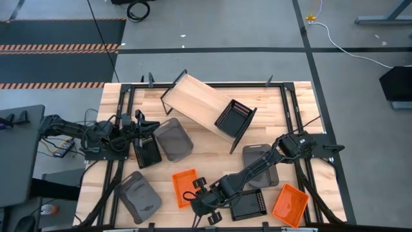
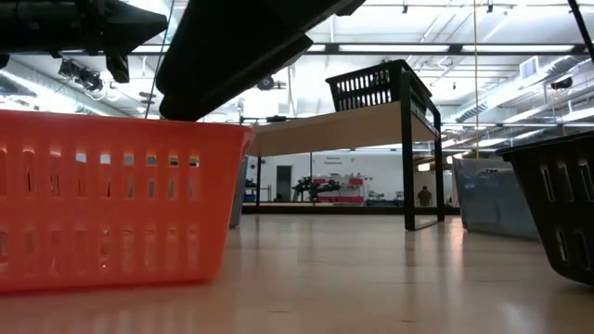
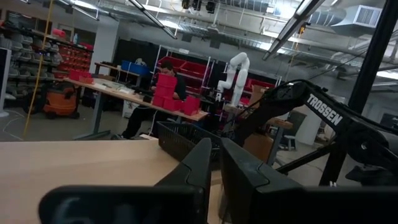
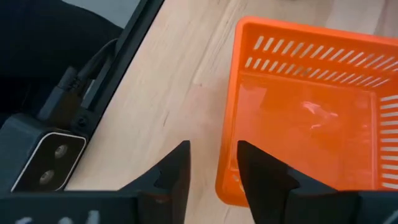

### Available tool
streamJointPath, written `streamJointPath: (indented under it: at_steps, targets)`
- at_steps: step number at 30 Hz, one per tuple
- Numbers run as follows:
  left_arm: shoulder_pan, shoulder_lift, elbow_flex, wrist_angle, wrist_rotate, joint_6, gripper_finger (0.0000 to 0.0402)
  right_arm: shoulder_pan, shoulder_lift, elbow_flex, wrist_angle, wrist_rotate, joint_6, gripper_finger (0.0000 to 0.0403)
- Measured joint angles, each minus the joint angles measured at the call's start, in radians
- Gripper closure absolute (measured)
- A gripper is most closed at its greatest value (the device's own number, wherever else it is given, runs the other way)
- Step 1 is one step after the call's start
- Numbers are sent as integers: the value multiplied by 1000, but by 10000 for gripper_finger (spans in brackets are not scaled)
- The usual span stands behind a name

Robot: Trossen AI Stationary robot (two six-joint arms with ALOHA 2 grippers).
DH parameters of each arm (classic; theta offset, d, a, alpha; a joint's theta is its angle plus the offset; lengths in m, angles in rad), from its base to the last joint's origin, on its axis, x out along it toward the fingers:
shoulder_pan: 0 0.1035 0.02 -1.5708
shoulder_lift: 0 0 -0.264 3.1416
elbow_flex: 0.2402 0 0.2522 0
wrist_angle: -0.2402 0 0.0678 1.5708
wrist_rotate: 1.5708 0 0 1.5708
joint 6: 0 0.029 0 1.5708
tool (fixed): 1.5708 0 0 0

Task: Stack baskets on shelf by color
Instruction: Put the left orange basket on the shelf

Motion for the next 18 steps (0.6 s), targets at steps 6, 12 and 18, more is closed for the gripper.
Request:
streamJointPath:
  at_steps: [6,12,18]
  targets:
    - [0,0,0,0,0,1,363,-4,-1,-38,54,0,43,205]
    - [0,0,0,0,0,2,361,-5,0,-94,99,13,38,201]
    - [0,0,0,0,0,3,362,-6,0,-95,104,35,35,237]
